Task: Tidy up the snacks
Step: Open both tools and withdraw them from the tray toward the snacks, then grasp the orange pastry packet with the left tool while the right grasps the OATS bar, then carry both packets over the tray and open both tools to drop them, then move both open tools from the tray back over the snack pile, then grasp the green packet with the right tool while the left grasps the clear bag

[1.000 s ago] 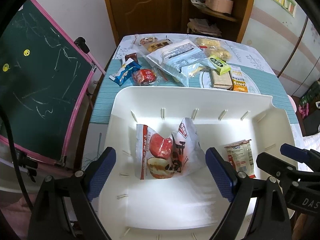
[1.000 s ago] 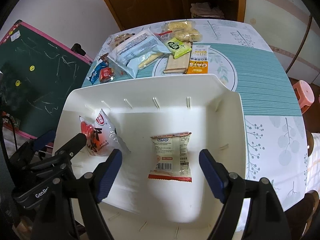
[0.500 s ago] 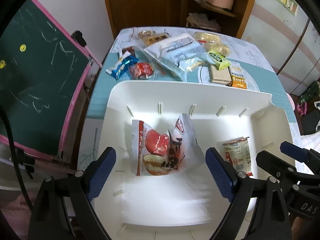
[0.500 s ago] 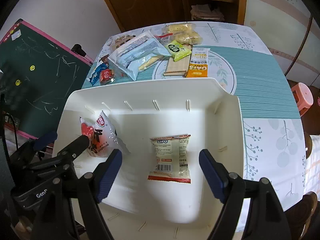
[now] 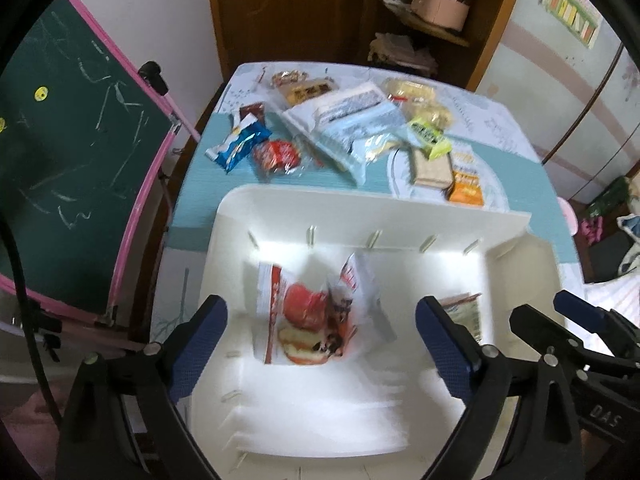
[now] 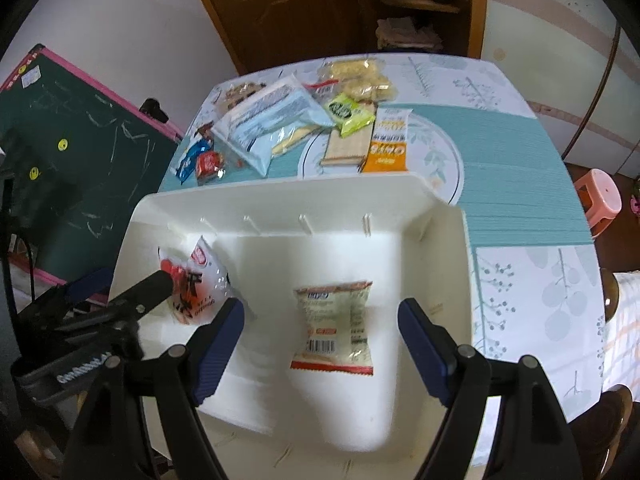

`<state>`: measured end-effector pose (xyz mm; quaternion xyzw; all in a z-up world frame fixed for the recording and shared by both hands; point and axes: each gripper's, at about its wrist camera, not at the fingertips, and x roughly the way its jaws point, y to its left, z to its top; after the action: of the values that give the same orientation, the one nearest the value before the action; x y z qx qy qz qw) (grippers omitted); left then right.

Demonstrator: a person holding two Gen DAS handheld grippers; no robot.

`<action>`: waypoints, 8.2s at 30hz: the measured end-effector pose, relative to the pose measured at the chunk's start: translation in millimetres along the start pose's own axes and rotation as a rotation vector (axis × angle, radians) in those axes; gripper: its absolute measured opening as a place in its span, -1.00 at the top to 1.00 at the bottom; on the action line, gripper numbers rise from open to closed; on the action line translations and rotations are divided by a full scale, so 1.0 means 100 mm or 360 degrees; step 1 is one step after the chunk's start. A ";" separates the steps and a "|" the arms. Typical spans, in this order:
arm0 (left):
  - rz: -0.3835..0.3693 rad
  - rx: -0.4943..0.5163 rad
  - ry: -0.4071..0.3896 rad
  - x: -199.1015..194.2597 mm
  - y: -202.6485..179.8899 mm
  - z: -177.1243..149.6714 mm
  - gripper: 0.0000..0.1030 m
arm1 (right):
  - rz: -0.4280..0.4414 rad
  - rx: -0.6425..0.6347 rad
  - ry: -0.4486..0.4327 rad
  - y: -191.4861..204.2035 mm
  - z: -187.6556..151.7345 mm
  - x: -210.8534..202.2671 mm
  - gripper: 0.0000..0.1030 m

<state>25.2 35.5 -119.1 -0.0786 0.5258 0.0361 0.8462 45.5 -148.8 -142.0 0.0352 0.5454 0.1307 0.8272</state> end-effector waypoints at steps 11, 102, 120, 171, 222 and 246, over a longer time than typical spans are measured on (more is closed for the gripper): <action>-0.0050 0.0066 -0.0180 -0.43 0.13 0.91 -0.91 | 0.0015 -0.0060 -0.0342 -0.12 0.79 -0.53 -0.55; -0.0026 0.0216 -0.0041 -0.30 0.10 1.37 -0.08 | 0.0006 -0.0065 0.0031 -0.42 1.50 -0.09 0.29; -0.0036 0.0374 -0.0444 -1.36 -0.44 0.16 -0.10 | 0.0284 -0.0358 -0.0246 0.15 0.40 -1.04 0.25; -0.0158 0.0278 -0.0092 -0.35 -0.45 -0.56 -0.99 | 0.0074 -0.0277 0.0055 -0.05 -0.31 -0.25 -0.13; -0.0124 0.0965 0.0317 1.43 -0.54 1.64 -0.99 | -0.0084 -0.0336 0.0233 -0.34 2.17 1.56 -0.13; -0.0070 0.0867 0.0541 2.18 -0.61 1.74 -1.00 | 0.0116 -0.0449 0.0354 -0.17 2.02 1.91 0.35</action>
<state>285.2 0.1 -233.1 0.1347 0.6482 -0.1379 0.7366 304.0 -99.9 -234.8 -0.0761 0.6081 0.2390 0.7532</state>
